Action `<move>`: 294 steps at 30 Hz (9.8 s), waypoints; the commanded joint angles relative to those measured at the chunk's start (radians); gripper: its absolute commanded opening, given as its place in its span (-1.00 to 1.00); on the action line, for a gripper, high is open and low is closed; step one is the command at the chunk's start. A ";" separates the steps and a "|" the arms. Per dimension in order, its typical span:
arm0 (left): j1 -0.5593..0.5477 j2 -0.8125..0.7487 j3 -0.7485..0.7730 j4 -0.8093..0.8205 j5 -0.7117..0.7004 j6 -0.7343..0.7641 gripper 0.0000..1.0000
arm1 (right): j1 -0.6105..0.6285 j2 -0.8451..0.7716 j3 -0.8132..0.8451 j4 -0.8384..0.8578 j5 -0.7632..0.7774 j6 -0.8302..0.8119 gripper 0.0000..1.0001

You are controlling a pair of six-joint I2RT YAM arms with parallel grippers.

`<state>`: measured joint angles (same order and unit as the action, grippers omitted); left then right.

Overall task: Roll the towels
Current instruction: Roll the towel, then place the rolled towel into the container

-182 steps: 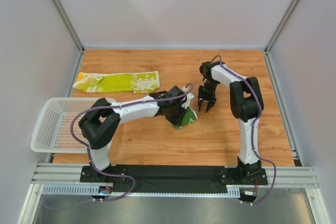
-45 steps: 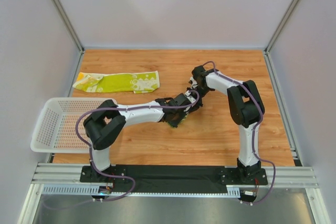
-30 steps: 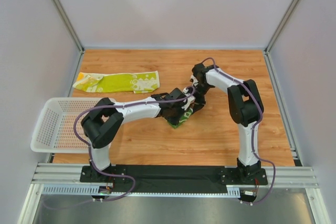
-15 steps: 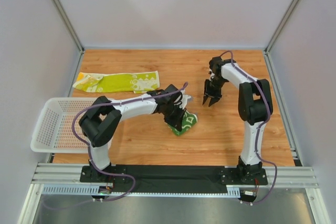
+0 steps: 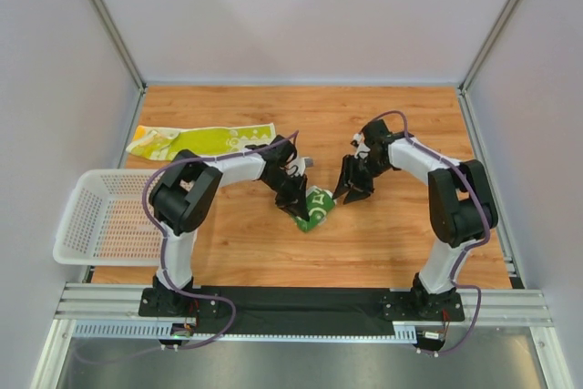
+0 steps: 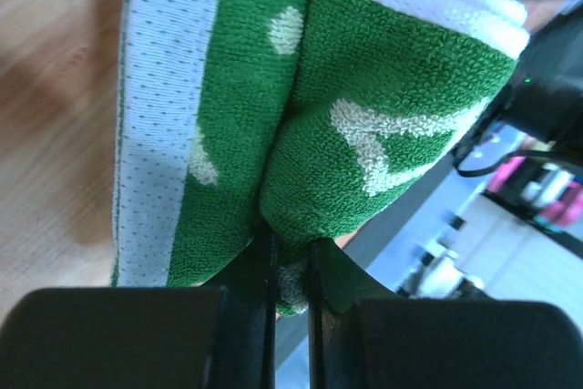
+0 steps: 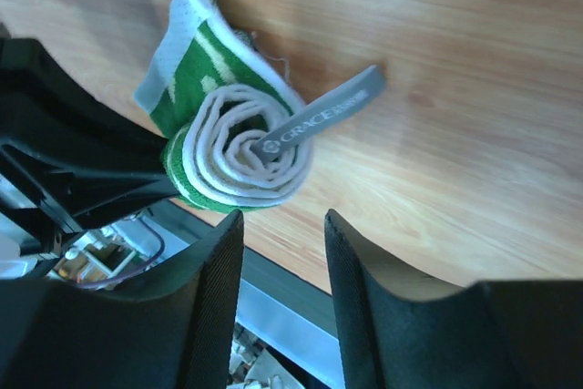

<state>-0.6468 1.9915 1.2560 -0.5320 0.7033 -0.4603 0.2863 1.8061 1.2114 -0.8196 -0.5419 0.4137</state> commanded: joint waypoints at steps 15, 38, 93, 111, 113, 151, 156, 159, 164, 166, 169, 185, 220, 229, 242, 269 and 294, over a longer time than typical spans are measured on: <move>0.081 0.170 0.086 -0.135 0.134 -0.083 -1.00 | 0.093 -0.007 -0.099 0.316 -0.083 0.112 0.04; 0.088 0.185 0.126 -0.160 0.113 -0.049 -1.00 | 0.120 0.074 -0.070 0.252 0.008 0.140 0.34; -0.263 -0.267 0.013 -0.013 -0.561 0.272 0.07 | 0.145 0.233 0.165 -0.023 0.102 0.089 -0.78; -0.274 -0.128 -0.107 0.058 -0.742 0.246 0.22 | 0.142 0.260 0.203 -0.053 0.094 0.077 -0.77; -0.274 -0.120 -0.119 0.060 -0.769 0.244 0.23 | 0.143 0.265 0.211 -0.056 0.092 0.074 -0.77; -0.157 -0.048 0.077 -0.155 -0.321 0.158 -1.00 | -0.068 0.303 0.499 -0.191 0.155 -0.003 0.06; -0.096 -0.053 0.128 -0.164 -0.151 0.071 -1.00 | -0.111 0.222 0.427 -0.130 0.083 -0.004 0.06; -0.050 -0.030 0.140 -0.166 -0.100 0.020 -1.00 | -0.111 0.184 0.360 -0.083 0.037 0.002 0.07; 0.006 0.027 0.111 -0.132 -0.039 -0.058 -1.00 | -0.088 0.050 0.124 0.080 -0.053 0.049 0.08; 0.019 0.043 0.094 -0.122 -0.028 -0.089 -1.00 | -0.067 -0.002 0.029 0.153 -0.082 0.066 0.10; 0.024 0.056 0.086 -0.108 -0.031 -0.107 -1.00 | -0.029 -0.039 -0.045 0.239 -0.116 0.089 0.11; 0.055 0.155 0.077 -0.065 0.019 -0.198 -1.00 | 0.056 0.019 -0.127 0.396 -0.099 0.131 0.25; 0.079 -0.193 0.008 0.038 0.026 -0.189 0.10 | 0.143 -0.036 0.031 0.419 -0.233 0.218 -0.99; 0.105 -0.330 0.102 -0.094 -0.106 -0.064 0.17 | 0.145 -0.064 0.169 0.363 -0.339 0.267 -0.99; 0.095 -0.440 0.160 -0.253 -0.352 0.026 0.40 | 0.152 -0.056 0.364 0.002 -0.175 0.315 -0.99; -0.237 -0.349 0.368 -0.408 -0.780 0.129 0.99 | 0.182 0.012 0.553 -0.257 -0.055 0.341 -0.99; -0.310 -0.402 0.361 -0.574 -1.174 0.180 -0.71 | 0.179 0.047 0.569 -0.292 -0.191 0.324 0.01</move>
<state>-0.9737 1.6947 1.6394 -1.0336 -0.3546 -0.3038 0.4656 1.8427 1.7138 -1.0462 -0.6987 0.7494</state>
